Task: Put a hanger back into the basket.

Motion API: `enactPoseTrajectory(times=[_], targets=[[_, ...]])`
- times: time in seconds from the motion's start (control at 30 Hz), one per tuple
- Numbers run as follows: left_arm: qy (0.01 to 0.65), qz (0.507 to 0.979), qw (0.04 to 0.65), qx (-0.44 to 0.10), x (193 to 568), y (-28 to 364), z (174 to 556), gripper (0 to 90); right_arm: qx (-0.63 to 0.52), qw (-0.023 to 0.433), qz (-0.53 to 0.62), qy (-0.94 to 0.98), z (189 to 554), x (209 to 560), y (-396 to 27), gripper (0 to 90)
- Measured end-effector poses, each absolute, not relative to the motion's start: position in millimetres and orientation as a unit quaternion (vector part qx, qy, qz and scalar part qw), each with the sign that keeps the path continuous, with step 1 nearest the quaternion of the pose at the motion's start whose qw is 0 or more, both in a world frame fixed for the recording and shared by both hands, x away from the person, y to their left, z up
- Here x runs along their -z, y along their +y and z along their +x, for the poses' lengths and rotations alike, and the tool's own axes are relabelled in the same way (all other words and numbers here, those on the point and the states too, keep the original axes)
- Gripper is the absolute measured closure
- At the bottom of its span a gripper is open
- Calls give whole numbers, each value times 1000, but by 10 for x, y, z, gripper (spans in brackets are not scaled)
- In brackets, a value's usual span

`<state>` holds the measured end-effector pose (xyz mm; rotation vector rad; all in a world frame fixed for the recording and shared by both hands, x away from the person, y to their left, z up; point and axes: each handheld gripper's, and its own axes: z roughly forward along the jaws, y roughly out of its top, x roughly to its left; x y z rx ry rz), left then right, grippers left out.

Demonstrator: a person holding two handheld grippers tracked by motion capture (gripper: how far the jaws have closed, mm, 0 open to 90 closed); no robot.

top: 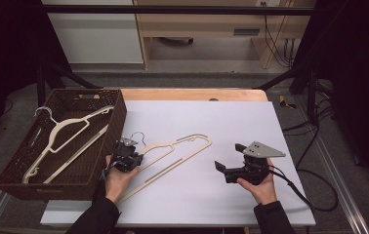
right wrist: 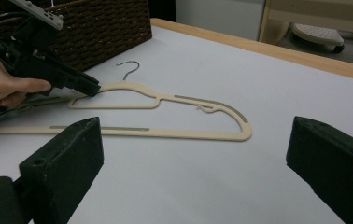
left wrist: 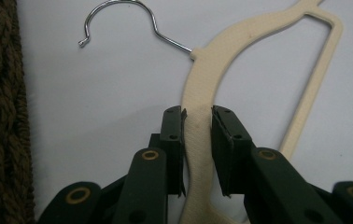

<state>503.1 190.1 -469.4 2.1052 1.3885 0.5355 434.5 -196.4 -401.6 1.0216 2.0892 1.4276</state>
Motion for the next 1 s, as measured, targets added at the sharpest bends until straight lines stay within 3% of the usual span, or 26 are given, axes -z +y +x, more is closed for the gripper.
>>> enactPoseTrajectory(times=[0.5, 0.53, 0.8, 1.0], targets=[[530, 758, 319, -207, 4586, 1953, 4957, 758, -510, 208, 366, 750, 4325, 4011, -1989, 41], [521, 758, 324, -220, 4561, 1965, 4930, 895, -512, 208, 364, 749, 4325, 4009, -1992, 41], [501, 770, 339, -202, 4510, 1978, 4887, 899, -510, 204, 364, 752, 4322, 4016, -1981, 43], [464, 821, 282, -177, 4478, 1944, 4778, 642, -513, 208, 364, 749, 4310, 3998, -1999, 47]])
